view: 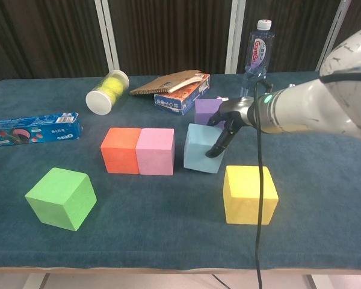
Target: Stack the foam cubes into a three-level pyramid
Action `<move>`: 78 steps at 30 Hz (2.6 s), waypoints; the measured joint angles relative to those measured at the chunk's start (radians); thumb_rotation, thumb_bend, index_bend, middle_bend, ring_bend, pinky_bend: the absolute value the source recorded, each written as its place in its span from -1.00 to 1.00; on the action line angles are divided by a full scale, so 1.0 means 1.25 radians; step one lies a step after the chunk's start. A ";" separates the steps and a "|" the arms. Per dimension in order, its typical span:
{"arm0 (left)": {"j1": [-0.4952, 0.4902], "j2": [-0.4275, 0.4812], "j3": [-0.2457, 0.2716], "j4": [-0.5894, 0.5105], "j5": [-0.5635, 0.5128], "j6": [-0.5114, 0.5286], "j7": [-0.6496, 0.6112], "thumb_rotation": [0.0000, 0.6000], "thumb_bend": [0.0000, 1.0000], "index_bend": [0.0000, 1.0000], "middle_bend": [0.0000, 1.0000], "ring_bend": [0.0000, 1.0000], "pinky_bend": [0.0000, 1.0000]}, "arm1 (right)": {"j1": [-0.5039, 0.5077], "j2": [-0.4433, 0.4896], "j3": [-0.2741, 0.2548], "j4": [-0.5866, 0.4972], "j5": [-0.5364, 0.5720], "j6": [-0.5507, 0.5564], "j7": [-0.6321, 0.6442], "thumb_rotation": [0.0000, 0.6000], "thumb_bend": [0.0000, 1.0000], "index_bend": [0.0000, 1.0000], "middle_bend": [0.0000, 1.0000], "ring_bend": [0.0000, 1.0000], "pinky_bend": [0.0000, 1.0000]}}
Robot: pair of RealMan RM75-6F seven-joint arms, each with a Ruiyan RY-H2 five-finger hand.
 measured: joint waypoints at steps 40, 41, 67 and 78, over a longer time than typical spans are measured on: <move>0.006 0.001 0.002 0.013 0.007 0.003 -0.023 1.00 -0.98 -0.63 -0.78 -0.95 -0.90 | 0.009 -0.047 0.042 0.038 0.032 -0.001 -0.045 1.00 -0.59 -0.01 -0.94 -1.00 -1.00; 0.006 0.001 0.002 0.013 0.006 0.001 -0.022 1.00 -0.98 -0.63 -0.78 -0.95 -0.90 | 0.007 -0.046 0.043 0.038 0.030 -0.002 -0.042 1.00 -0.59 -0.01 -0.94 -1.00 -1.00; 0.007 0.002 0.002 0.014 0.004 -0.001 -0.028 1.00 -0.98 -0.63 -0.78 -0.95 -0.90 | 0.007 -0.071 0.050 0.064 0.023 -0.032 -0.029 1.00 -0.59 -0.44 -0.94 -1.00 -1.00; 0.008 0.002 0.002 0.015 0.005 0.000 -0.030 1.00 -0.98 -0.63 -0.78 -0.94 -0.90 | 0.008 -0.066 0.050 0.065 0.026 -0.045 -0.028 1.00 -0.59 -0.79 -0.99 -1.00 -1.00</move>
